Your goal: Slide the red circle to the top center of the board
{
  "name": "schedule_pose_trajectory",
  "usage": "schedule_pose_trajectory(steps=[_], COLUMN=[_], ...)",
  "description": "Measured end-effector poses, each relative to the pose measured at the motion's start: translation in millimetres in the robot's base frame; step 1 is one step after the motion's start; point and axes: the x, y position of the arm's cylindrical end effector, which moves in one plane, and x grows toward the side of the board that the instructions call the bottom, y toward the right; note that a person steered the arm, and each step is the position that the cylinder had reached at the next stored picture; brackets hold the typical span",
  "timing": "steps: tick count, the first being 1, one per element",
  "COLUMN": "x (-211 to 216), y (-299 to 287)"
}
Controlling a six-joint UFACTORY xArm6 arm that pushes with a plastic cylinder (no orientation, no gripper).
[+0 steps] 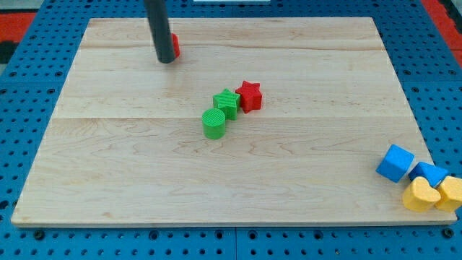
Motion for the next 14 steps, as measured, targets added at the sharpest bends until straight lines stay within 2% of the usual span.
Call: schedule_pose_trajectory(steps=[1,5,7,8,9,10,14], x=[-24,-79,-71,-67,-93,-103,-103], y=[7,-34,-52,-83,-79,-42,-33])
